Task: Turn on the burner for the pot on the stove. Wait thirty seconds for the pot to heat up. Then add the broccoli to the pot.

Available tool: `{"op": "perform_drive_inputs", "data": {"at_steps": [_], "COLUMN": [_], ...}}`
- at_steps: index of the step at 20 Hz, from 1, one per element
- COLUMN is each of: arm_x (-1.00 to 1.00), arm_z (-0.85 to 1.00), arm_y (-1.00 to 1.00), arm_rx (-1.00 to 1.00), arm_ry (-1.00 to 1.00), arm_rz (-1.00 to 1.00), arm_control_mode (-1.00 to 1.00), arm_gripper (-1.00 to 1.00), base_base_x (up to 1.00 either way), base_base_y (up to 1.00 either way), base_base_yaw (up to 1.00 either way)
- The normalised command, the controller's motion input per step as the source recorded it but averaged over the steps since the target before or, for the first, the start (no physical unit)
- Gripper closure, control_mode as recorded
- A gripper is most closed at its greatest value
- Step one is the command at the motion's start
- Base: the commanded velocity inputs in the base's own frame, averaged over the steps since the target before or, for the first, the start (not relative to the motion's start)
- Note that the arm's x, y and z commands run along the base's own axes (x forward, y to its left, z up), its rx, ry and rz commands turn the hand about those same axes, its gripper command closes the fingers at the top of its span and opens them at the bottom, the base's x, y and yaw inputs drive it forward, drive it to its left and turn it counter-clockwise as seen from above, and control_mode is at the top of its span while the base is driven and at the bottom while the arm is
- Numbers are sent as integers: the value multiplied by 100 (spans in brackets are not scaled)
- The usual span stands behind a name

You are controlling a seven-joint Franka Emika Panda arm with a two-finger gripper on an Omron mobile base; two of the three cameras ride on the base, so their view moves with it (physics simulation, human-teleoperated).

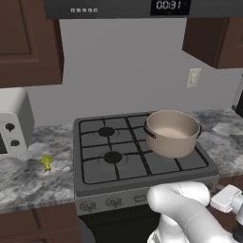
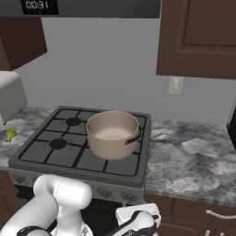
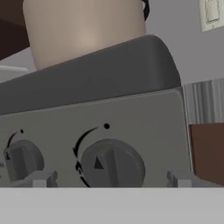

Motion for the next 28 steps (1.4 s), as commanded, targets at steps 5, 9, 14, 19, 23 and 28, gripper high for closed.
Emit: {"op": "perform_drive_inputs", "data": {"at_steps": [5, 9, 14, 19, 23, 28], "arm_x": [0, 8, 39, 46, 28, 10], "arm_z": [21, 20, 2, -9, -37, -39], "arm_y": [27, 11, 0, 0, 15, 64], "arm_rx": [0, 1, 0, 0, 0, 0], "arm_ry": [-2, 0, 0, 4, 8, 6], "arm_rz": [0, -1, -2, -2, -1, -2], "arm_control_mode": [-100, -100, -100, -100, -100, -100], "arm_gripper": [-100, -100, -100, -100, -100, 100], "base_base_x": [0, 0, 0, 0, 0, 0], "base_base_y": [0, 0, 0, 0, 0, 0], "base_base_yaw": [0, 0, 0, 0, 0, 0]}}
